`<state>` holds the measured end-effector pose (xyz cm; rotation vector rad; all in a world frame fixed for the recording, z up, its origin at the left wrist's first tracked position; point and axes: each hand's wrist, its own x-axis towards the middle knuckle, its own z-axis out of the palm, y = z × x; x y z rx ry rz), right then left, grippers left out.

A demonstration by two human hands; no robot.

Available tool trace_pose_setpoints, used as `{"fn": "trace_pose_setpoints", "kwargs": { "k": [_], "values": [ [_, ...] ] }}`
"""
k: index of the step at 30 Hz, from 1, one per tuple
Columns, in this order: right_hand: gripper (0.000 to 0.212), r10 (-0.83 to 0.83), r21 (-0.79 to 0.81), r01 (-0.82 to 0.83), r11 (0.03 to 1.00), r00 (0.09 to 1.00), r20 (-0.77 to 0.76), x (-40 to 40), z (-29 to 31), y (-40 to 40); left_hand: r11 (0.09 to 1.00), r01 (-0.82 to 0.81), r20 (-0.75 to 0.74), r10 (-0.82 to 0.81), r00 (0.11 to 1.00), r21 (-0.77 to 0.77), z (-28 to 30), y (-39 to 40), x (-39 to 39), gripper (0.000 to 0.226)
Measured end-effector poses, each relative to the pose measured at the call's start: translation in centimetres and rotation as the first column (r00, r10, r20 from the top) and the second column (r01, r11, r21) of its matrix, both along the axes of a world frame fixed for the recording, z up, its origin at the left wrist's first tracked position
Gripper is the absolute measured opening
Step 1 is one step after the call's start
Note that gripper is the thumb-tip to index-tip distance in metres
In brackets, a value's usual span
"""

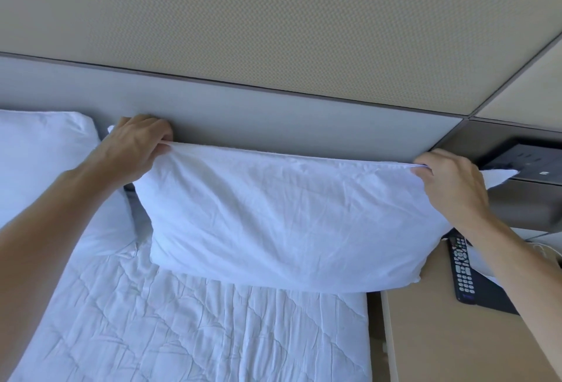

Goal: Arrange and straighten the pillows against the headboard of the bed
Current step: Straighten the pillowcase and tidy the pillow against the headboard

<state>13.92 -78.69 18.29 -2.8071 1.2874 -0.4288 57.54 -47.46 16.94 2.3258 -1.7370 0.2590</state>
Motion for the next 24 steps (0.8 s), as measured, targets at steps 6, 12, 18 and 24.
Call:
{"fn": "trace_pose_setpoints", "kwargs": {
  "k": [6,12,18,24],
  "values": [
    [0.014,-0.043,-0.019,0.044,0.999,0.999,0.016,0.3,0.6,0.2,0.998,-0.024,0.013,0.025,1.0,-0.052,0.2,1.4,2.3,0.012],
    [0.007,-0.105,-0.038,0.105,0.994,0.994,0.007,0.2,1.0,0.4,0.994,-0.086,0.012,0.087,0.996,-0.066,0.2,2.4,3.0,0.017],
    [0.016,-0.08,0.056,0.082,0.995,0.996,-0.036,3.5,1.1,3.4,0.993,-0.119,0.0,0.119,0.993,-0.015,0.8,3.6,5.0,0.016],
    [0.015,0.126,0.138,-0.126,0.982,0.992,0.008,12.2,0.4,9.1,0.984,-0.177,0.049,0.177,0.983,-0.018,0.5,4.4,5.3,0.011]
  ]
}}
